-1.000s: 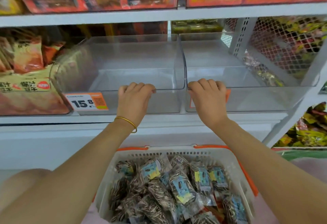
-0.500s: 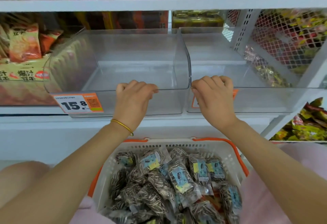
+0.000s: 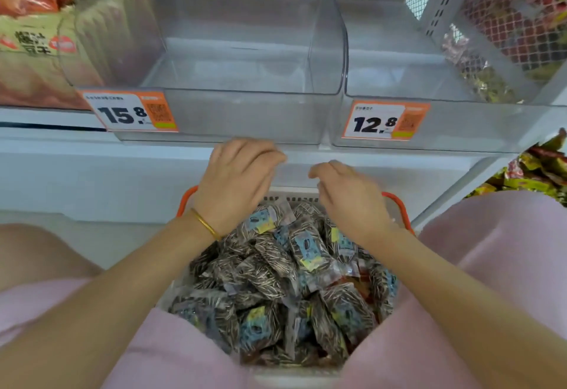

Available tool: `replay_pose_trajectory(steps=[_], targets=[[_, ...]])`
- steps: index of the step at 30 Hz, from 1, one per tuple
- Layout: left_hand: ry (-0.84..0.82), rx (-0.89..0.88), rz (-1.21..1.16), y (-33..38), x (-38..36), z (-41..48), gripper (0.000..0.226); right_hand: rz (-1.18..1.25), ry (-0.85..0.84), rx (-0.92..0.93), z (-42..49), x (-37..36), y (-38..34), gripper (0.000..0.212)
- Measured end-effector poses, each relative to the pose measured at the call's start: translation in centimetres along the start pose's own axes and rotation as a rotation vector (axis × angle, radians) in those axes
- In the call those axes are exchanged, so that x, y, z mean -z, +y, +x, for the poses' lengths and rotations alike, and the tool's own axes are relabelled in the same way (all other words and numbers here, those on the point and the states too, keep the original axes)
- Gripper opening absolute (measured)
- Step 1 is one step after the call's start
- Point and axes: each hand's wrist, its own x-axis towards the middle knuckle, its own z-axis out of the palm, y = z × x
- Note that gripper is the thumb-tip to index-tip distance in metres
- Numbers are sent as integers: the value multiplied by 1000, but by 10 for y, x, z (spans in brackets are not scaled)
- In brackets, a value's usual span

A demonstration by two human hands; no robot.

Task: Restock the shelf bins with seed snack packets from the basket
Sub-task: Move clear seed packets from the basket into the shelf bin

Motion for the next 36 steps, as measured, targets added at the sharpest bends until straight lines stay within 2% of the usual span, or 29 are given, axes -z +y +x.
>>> replay_pose_trajectory(steps=[2, 4, 6, 8, 10, 12, 14, 16, 20, 26, 31, 33, 36], targets=[[-224, -22, -7, -3, -12, -20, 23, 133, -453, -283, -3, -30, 0, 20], [-471, 43, -37, -2, -21, -34, 23, 189, -667, -442, -6, -55, 4, 12], [-719, 215, -54, 3, -28, -45, 32, 229, -783, -509, -15, -73, 7, 16], [-903, 461, 16, 7, -35, -52, 41, 325, -852, -561, -21, -85, 6, 16], [-1029, 677, 84, 11, -41, -57, 49, 374, -884, -589, -21, -92, 2, 21], [-1141, 796, 140, 12, -48, -64, 57, 366, -918, -575, -19, -98, -1, 27], [-1207, 918, 90, 12, -52, -71, 65, 343, -934, -573, -17, -103, -2, 30], [-1189, 1084, -91, 9, -52, -73, 67, 359, -910, -601, -17, -105, -3, 30], [-999, 1281, -370, 5, -50, -71, 50, 507, -852, -696, -16, -97, -3, 44], [-834, 1397, -770, 1, -30, -65, 51, 666, -719, -744, -13, -76, -5, 48], [-750, 1406, -962, 4, -15, -51, 20, 618, -655, -609, -15, -61, -17, 55], [-724, 1479, -1059, 3, -13, -45, 23, 694, -649, -637, -15, -58, -20, 57], [-703, 1515, -1257, 2, -9, -36, 30, 775, -662, -653, -13, -55, -23, 45]])
